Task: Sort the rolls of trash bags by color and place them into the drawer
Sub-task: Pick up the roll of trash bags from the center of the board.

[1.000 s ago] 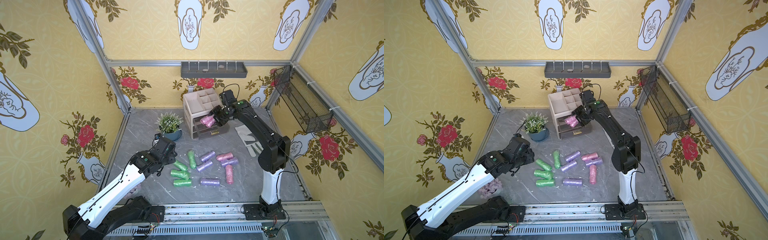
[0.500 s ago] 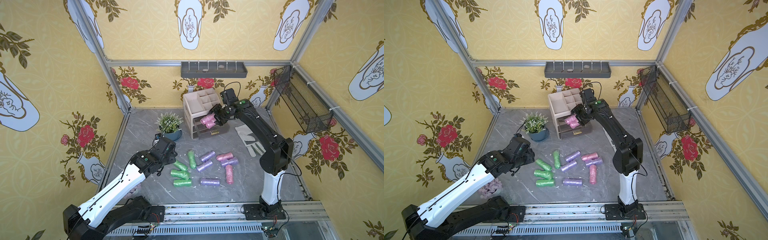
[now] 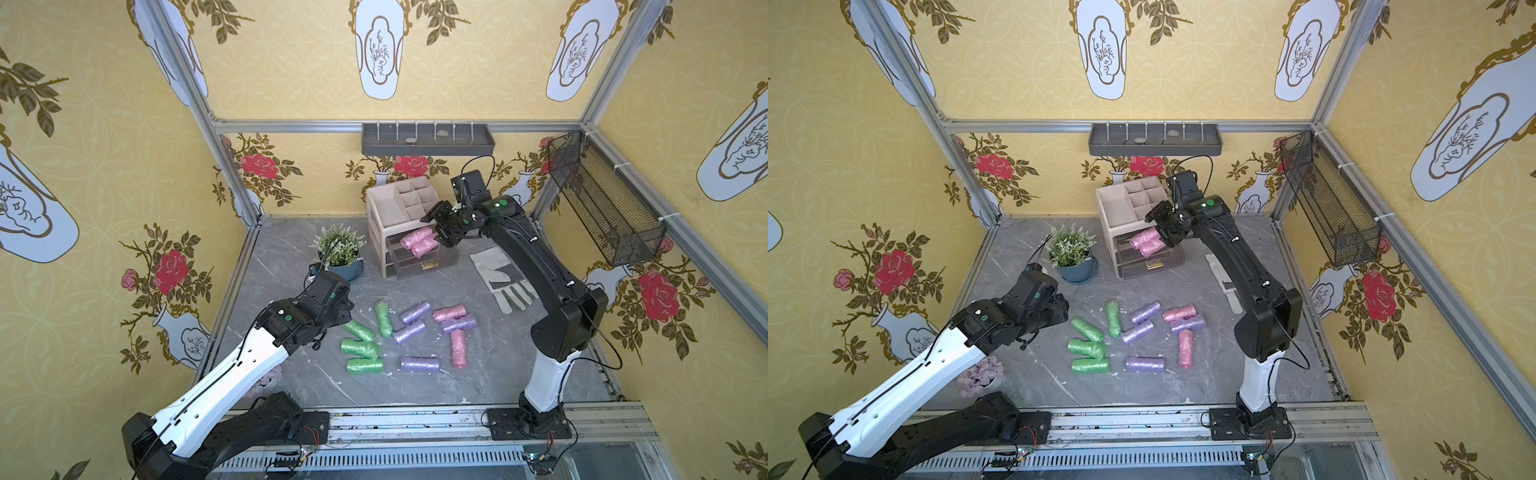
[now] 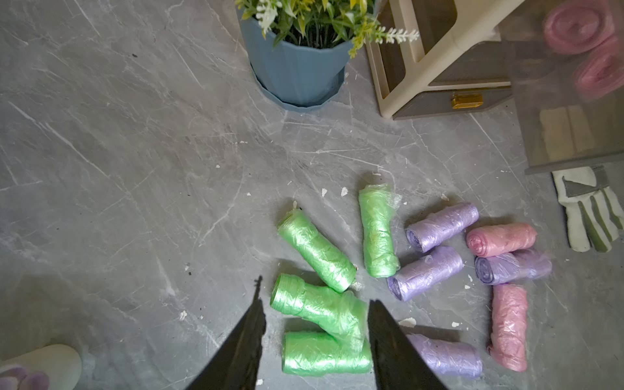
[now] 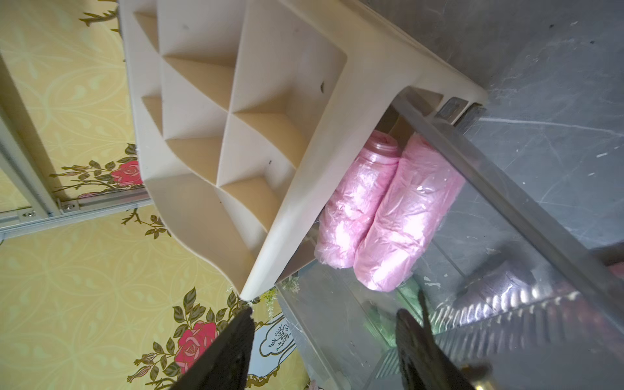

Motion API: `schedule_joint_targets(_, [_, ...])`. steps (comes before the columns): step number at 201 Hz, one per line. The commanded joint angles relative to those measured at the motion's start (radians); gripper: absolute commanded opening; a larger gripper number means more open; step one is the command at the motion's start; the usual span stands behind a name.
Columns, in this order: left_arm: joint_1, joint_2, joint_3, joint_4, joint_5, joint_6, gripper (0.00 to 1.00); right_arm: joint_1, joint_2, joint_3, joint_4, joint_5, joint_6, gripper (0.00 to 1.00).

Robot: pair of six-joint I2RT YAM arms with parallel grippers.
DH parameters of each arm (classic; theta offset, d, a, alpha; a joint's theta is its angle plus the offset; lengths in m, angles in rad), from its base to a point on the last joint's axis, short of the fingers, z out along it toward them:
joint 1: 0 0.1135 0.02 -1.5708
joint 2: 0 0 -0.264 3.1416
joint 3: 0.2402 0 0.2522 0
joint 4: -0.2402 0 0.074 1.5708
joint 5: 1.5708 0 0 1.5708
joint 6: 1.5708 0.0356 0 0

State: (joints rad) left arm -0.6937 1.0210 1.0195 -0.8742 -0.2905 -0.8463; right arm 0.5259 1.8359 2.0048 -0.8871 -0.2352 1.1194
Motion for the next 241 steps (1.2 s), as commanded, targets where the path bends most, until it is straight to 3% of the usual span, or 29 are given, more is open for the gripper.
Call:
schedule_joint_targets(1, [0.0, -0.002, 0.025, -0.026, 0.017, 0.027, 0.5, 0.0, -0.058, -0.015, 0.003, 0.034, -0.035, 0.67])
schedule_joint_targets(27, [-0.018, -0.001, 0.062, -0.025, 0.049, 0.047, 0.48, -0.001, -0.178, -0.094, 0.006, 0.126, -0.053, 0.67])
schedule_joint_targets(54, [-0.131, 0.038, 0.101, -0.027, 0.001, 0.033, 0.47, -0.032, -0.334, -0.243, 0.008, 0.179, -0.064, 0.65])
schedule_joint_targets(101, [-0.374, 0.23, 0.226, 0.006, -0.067, -0.032, 0.48, -0.188, -0.546, -0.457, -0.095, 0.145, -0.096, 0.66])
schedule_joint_targets(143, [-0.516, 0.452, 0.33, 0.113, -0.009, -0.069, 0.49, -0.411, -0.682, -0.623, -0.164, 0.025, -0.177, 0.68])
schedule_joint_targets(180, [-0.564, 0.657, 0.425, 0.168, 0.06, -0.082, 0.5, -0.576, -0.732, -0.736, -0.173, -0.101, -0.256, 0.69])
schedule_joint_targets(241, [-0.58, 0.914, 0.531, 0.252, 0.207, -0.113, 0.53, -0.673, -0.745, -0.817, -0.17, -0.167, -0.322, 0.69])
